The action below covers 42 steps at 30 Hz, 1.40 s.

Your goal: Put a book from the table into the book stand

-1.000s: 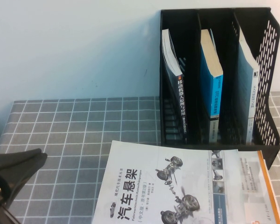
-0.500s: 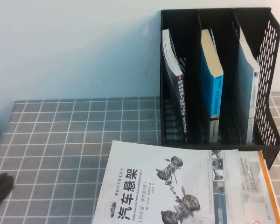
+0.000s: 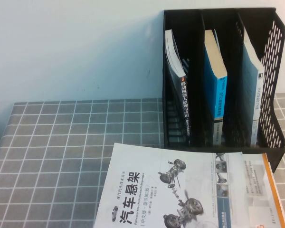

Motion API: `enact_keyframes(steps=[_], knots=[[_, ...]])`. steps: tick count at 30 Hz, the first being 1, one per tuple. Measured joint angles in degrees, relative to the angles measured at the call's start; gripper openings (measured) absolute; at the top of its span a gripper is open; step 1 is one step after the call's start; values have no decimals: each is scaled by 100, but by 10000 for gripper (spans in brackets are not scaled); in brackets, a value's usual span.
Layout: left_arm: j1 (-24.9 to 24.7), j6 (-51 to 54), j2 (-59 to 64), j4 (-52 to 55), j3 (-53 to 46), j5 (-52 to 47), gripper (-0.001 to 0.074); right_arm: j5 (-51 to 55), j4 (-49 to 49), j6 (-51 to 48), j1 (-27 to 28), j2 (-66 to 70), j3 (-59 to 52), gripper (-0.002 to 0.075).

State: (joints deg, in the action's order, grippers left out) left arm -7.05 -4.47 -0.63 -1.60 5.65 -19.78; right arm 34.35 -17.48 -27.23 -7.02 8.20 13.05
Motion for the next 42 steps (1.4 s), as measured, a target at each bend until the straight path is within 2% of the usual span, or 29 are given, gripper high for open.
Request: enact_keyframes(steps=[5, 8, 24, 42], knots=[[118, -440, 0, -179, -626, 78, 1, -11, 0, 0, 0, 0, 0, -3], [118, -677, 0, -192, -629, 92, 1, -11, 0, 0, 0, 0, 0, -3], [127, -77, -2, -192, -629, 92, 1, -11, -14, 0, 0, 0, 0, -3], [127, -38, -2, -192, -629, 92, 1, -11, -18, 0, 0, 0, 0, -3]])
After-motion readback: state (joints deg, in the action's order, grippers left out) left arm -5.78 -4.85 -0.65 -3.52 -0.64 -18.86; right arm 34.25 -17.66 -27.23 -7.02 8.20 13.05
